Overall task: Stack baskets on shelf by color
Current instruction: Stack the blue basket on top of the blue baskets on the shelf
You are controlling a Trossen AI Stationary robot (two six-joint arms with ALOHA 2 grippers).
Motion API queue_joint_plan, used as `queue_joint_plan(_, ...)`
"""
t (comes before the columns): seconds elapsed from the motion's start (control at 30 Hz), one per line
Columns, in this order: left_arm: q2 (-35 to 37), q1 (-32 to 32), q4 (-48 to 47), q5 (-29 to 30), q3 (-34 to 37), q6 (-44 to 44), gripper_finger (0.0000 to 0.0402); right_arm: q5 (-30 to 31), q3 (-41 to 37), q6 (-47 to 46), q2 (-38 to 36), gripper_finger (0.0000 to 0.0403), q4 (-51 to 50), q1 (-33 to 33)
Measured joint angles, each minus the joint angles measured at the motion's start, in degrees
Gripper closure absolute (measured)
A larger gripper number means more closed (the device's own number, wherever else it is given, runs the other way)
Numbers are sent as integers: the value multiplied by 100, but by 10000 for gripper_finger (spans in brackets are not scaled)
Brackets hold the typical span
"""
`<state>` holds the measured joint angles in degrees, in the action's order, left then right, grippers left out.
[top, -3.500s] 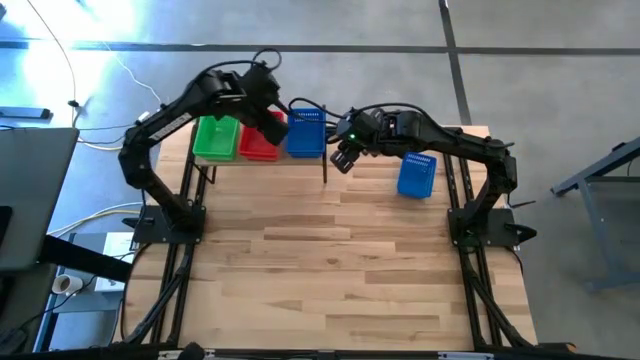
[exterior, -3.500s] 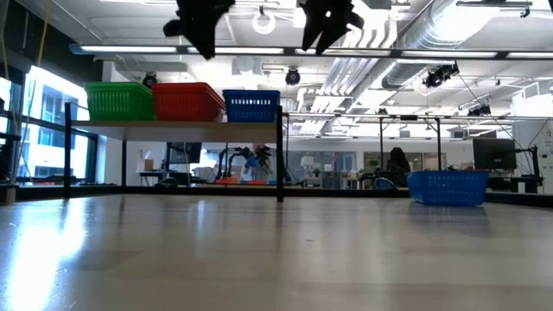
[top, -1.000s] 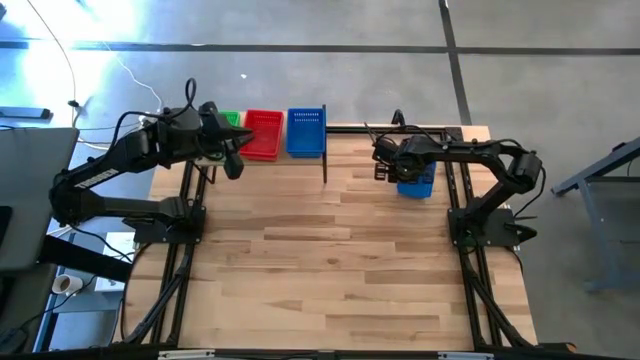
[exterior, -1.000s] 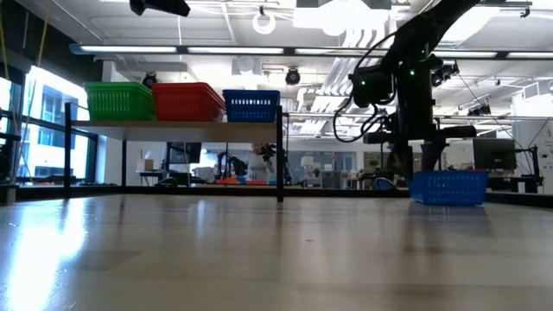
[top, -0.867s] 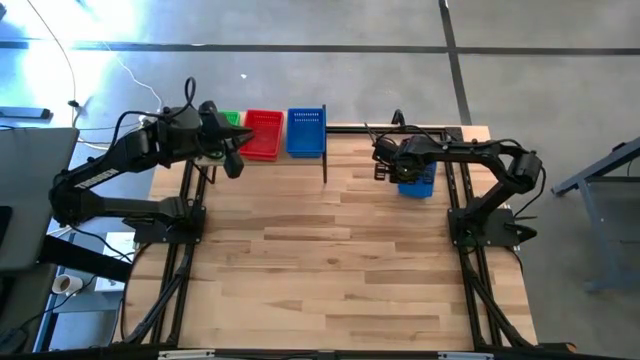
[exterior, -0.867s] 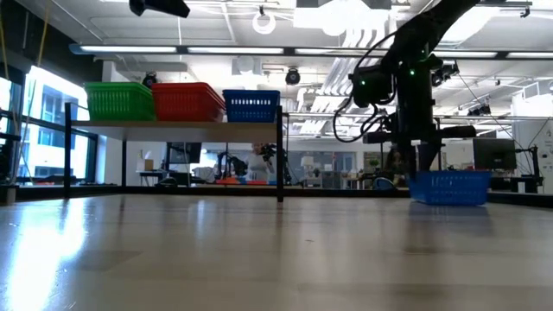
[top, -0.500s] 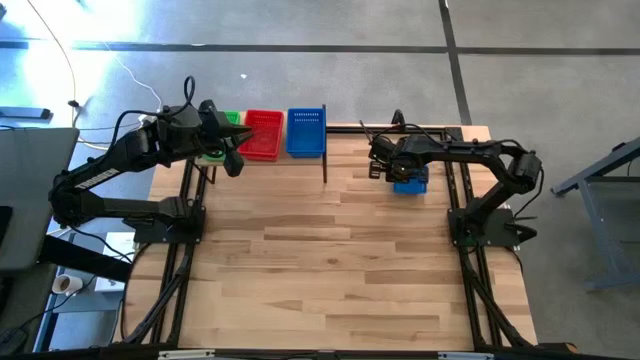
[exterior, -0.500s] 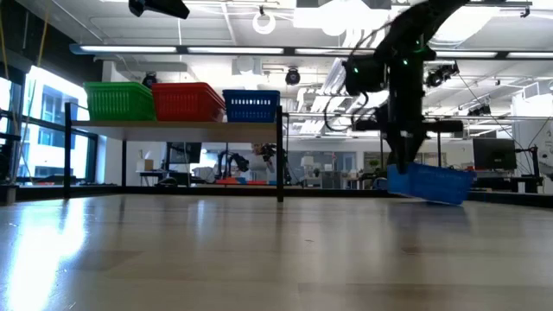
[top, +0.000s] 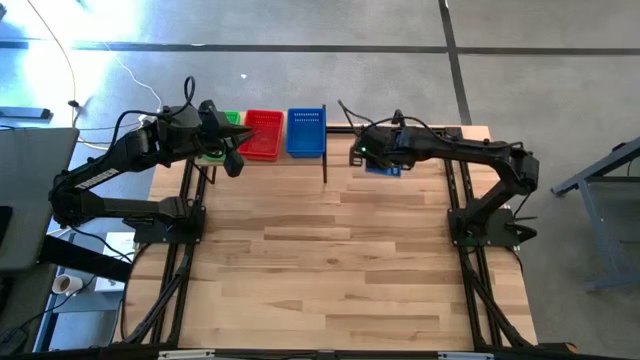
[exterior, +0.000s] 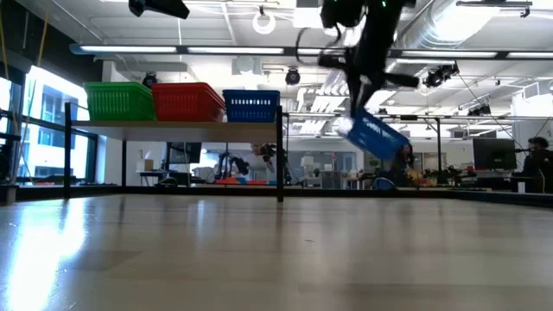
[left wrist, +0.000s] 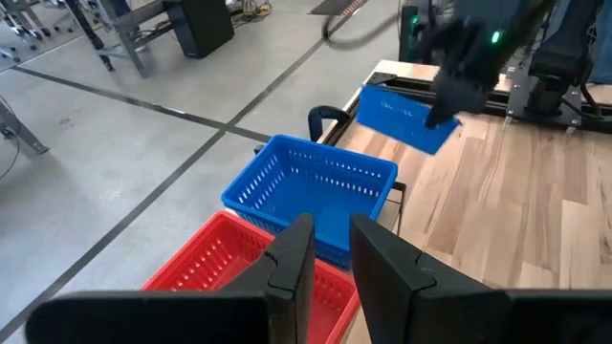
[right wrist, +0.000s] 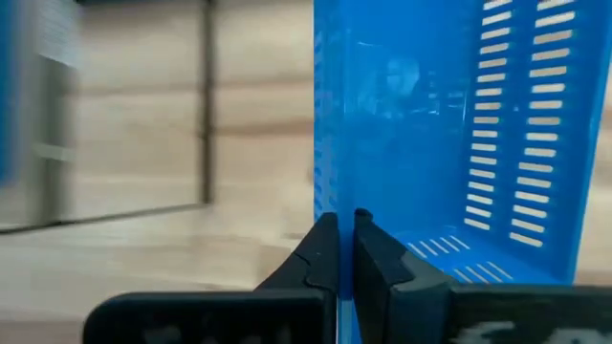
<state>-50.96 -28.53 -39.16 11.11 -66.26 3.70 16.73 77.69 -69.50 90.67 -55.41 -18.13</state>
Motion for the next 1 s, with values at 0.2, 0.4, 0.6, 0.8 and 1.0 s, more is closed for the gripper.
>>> queue_joint_plan(0.2,0,0,0,0,0,1,339,625,1056,243,0,402,-132,158)
queue_joint_plan(0.4,0,0,0,-2,-2,0,339,1156,2030,813,1,402,-77,181)
queue_joint_plan(0.6,0,0,0,-4,-2,0,339,1568,2775,1494,2,403,128,163)
queue_joint_plan(0.8,0,2,0,-13,-2,0,339,1635,3451,2062,186,403,186,-47)
queue_joint_plan(1.0,0,2,-4,-13,-2,0,339,1457,4400,2351,671,403,147,-229)
